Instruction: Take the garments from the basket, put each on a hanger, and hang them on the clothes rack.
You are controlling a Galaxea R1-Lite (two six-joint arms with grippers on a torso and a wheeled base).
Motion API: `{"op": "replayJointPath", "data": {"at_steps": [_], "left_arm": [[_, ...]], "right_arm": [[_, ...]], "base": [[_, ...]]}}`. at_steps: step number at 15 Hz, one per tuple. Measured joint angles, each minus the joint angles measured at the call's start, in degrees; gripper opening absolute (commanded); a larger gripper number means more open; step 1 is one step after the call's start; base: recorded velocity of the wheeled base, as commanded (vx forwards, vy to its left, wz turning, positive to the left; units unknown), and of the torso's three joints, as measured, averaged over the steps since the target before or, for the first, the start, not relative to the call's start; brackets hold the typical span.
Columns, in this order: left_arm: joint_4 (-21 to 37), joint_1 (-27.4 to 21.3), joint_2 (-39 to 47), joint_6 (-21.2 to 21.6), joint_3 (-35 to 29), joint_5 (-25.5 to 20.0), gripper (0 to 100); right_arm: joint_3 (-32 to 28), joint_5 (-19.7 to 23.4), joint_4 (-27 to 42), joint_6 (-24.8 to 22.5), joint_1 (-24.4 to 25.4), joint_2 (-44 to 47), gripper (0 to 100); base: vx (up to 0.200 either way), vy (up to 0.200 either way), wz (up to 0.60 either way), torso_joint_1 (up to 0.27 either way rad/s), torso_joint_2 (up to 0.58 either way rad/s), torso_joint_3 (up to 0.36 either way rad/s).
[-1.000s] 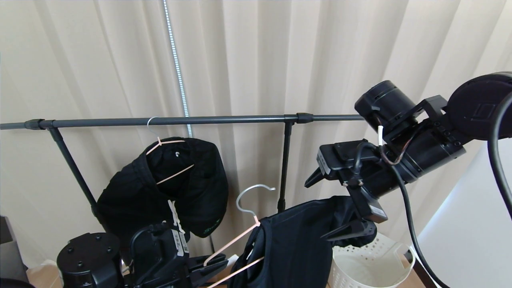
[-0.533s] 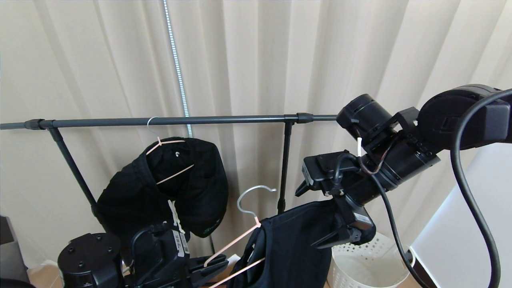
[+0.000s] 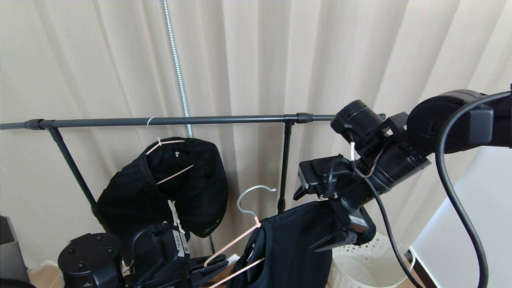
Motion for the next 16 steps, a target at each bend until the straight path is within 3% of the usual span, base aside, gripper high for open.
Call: {"op": "replayJointPath", "data": {"at_steps": [9,10,16], "left_arm": [[0.02,0.0,0.41,0.0,0.0,0.0,0],[0.0,0.0,0.41,0.0,0.0,0.01,0],[0.0,0.0,0.41,-0.05,0.0,-0.02,0]], "right_arm": [[0.41,0.07,0.0,-0.04,0.0,0.37,100],[0.44,0.09,0.0,-0.04,0.0,0.44,0],[0.9,0.11,0.0,-0.02,0.83,0.44,0]], "base": [[0.0,0.0,0.0,0.0,0.0,0.0],[0.0,0.0,0.0,0.0,0.0,0.0],[0.0,0.0,0.0,0.0,0.0,0.0]]}}
